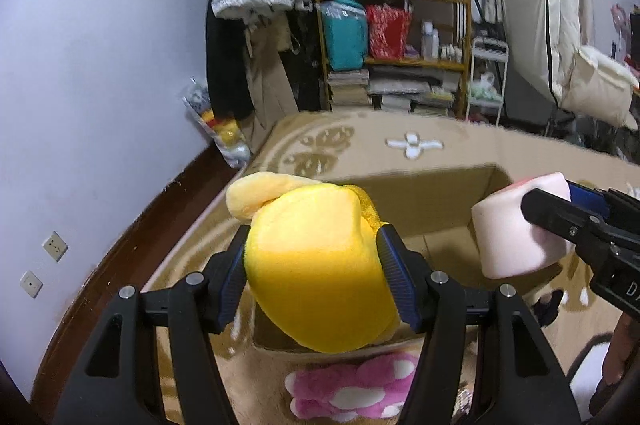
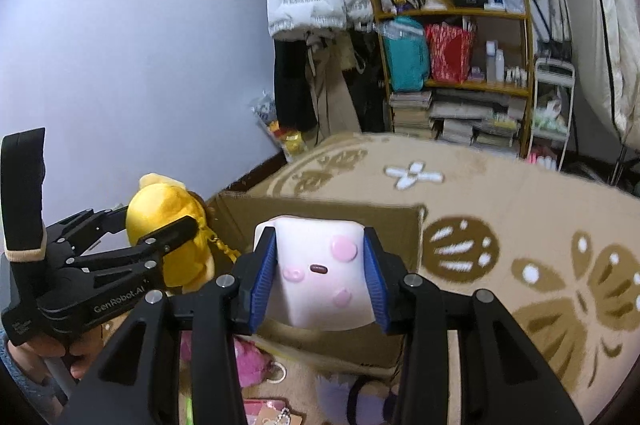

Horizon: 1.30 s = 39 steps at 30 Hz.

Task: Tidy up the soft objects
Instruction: 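Lift both held plushes and carry them over the open cardboard box, then lower both plushes into the box and open both tools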

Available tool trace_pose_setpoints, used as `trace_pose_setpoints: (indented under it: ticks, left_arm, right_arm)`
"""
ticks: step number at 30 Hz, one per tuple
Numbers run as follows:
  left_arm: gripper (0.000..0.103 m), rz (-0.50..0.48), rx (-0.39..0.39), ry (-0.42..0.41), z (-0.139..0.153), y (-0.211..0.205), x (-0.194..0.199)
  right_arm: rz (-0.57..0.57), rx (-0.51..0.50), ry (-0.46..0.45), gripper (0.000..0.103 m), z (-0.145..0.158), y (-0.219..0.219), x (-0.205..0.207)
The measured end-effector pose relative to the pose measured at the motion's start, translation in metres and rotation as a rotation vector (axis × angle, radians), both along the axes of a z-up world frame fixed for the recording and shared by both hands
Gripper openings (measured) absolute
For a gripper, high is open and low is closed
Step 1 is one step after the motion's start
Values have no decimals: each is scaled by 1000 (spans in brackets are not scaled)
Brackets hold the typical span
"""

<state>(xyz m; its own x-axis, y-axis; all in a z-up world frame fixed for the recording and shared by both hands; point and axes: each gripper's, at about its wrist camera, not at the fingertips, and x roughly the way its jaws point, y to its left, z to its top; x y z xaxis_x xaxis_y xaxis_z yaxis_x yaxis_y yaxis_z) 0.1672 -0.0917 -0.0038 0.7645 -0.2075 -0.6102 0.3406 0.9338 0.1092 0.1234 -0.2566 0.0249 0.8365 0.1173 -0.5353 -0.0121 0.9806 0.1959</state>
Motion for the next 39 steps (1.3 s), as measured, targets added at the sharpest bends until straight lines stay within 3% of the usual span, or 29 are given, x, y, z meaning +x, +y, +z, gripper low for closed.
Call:
trace_pose_setpoints:
  ticks: [9, 21, 24, 26, 29, 39]
  left_arm:
    - [65, 7, -10, 24, -11, 0, 5]
    - [85, -25, 18, 9, -14, -4, -4]
    - [93, -10, 36, -1, -12, -4, -8]
    - [94, 3, 47, 19, -10, -3, -8]
    - [94, 14, 45, 28, -6, 1, -11]
    - [95, 97, 56, 44, 8, 28, -36]
  right_arm:
    - [17, 36, 51, 49, -23, -6, 6]
    - [11, 53, 75, 57, -25, -9, 3]
    - [13, 59, 77, 62, -24, -10, 2]
    - [10, 66, 71, 78, -22, -10, 0]
    - [6, 51, 72, 89, -17, -9, -3]
    - [-13, 70, 70, 92, 0, -5, -34]
